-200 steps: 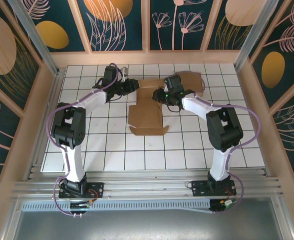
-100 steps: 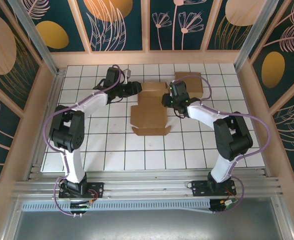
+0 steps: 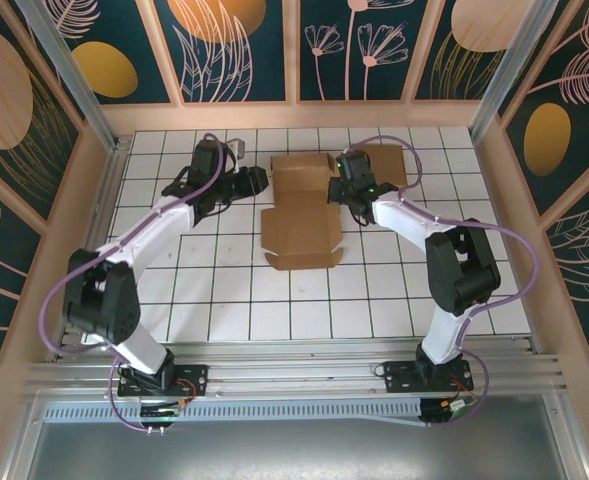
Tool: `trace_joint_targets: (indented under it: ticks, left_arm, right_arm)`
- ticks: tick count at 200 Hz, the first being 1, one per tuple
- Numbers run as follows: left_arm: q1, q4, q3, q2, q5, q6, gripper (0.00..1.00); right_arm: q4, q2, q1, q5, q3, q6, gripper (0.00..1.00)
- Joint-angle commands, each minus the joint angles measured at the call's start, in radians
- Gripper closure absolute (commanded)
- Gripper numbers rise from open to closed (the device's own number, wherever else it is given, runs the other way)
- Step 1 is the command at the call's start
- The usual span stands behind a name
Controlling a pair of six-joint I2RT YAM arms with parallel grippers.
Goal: Fold the paper box
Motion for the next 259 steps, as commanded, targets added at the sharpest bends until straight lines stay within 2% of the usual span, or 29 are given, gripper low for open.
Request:
trace_joint_targets:
  ticks: [1,23,57,91,128,192,228,259]
  left_arm:
    - [-0.088,0.118,-0.107,-0.053,-0.029,-0.112,0.69]
    - [-0.181,0.236,-0.151,0.007,-0.008,-0.216,0.83]
    - [-0.275,0.309,-0.055,0.209,0.054,-0.281,1.00]
    - [-0.293,0.339,0.006,0.365,0.054,-0.325,1.00]
    - [-0.295,0.416,0.049,0.488,0.191,-0.355,1.00]
    - [-0.294,0.311,0.053,0.580,0.072,-0.277,1.00]
    - [-0.294,0.320,0.047,0.614,0.066,-0.276,1.00]
    - [-0.294,0.338,0.047,0.612,0.071,-0.281,1.00]
  right_arm:
    - [-0.063,0.010,-0.006,-0.004,0.048,-0.014,0.94]
    - [-0.064,0.013,-0.007,-0.026,0.053,-0.012,0.94]
    - [-0.086,0.022,-0.009,-0.026,0.060,0.019,0.94]
    - [-0.084,0.016,-0.007,-0.042,0.053,0.048,0.93]
    - [-0.075,0.006,-0.009,-0.059,0.034,0.070,0.93]
    - [-0.152,0.011,-0.011,-0.106,0.087,0.096,0.90]
    - [-0.220,0.028,-0.011,-0.180,0.151,0.143,0.89]
    - [-0.232,0.039,-0.011,-0.189,0.151,0.210,0.88]
